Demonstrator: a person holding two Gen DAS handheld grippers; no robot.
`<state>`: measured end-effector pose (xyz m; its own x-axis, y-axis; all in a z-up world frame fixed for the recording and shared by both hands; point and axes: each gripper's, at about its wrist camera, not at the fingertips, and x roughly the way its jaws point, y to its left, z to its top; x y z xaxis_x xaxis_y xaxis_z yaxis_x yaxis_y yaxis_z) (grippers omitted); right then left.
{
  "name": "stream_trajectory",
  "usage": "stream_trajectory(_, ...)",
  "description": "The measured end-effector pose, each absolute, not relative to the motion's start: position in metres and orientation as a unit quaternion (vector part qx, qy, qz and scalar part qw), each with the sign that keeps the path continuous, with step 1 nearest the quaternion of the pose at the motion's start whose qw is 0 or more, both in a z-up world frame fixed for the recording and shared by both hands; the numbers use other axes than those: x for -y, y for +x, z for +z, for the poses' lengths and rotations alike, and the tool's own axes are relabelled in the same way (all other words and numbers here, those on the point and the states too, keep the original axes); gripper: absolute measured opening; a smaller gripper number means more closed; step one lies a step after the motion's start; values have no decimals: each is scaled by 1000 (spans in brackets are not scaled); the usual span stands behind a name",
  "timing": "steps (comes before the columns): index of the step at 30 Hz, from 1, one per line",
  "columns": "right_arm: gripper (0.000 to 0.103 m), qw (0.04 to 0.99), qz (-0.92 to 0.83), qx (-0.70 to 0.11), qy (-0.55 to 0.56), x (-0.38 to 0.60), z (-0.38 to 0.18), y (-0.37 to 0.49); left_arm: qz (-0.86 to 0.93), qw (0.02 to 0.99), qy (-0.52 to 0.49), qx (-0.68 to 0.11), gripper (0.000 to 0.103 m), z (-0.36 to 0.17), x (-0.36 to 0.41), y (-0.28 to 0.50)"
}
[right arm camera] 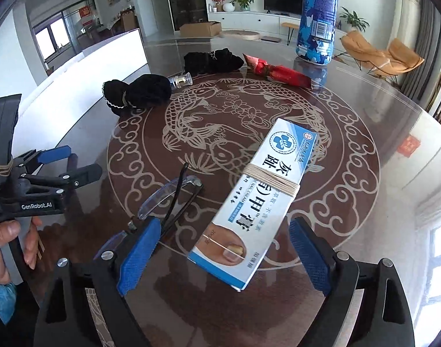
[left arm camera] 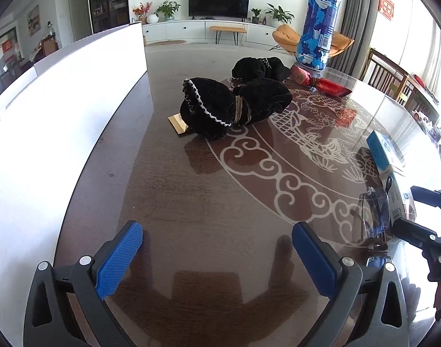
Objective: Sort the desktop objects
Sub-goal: 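Grasp the white-blue nail cream box with the right gripper and lift it, then close the left gripper on the eyeglasses while the right gripper holds the cream box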
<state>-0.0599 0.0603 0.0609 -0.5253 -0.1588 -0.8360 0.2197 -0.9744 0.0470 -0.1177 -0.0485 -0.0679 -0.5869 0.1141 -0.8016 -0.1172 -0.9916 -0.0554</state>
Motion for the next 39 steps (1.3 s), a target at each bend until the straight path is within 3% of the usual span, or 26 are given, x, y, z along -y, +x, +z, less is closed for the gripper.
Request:
stream_trajectory(5,93,88,-876,-43,473,-67,51,-61,891,65,-449,-1,103,-68,49,-116)
stream_trajectory(7,103,76,-875,-42,476,-69,48,-69,890,60,-452,-11,103,-69,46,-117)
stream_trajectory(11,103,58,-879,-21,472,-76,49,-87,891,65,-450,-4,103,-68,49,-116)
stream_trajectory(12,97,50,-882,-16,469,-79,50,-89,891,67,-449,0,103,-68,50,-115)
stream_trajectory(14,74,41,-887,-17,460,-83,54,-90,891,68,-449,1,103,-68,51,-115)
stream_trajectory(15,50,43,-889,-18,456,-85,56,-89,891,67,-449,0,103,-68,51,-115)
stream_trajectory(16,41,42,-887,-18,459,-87,57,-88,891,66,-450,-2,103,-68,50,-115)
stream_trajectory(26,42,13,-897,-6,443,-139,57,-20,888,155,-430,58,103,-46,50,-84)
stream_trajectory(34,42,2,-901,-3,433,-134,57,1,897,216,-373,-99,103,-31,-29,-34)
stream_trajectory(39,42,2,-901,-3,434,-134,57,0,891,185,-384,-158,103,-45,-65,-40)
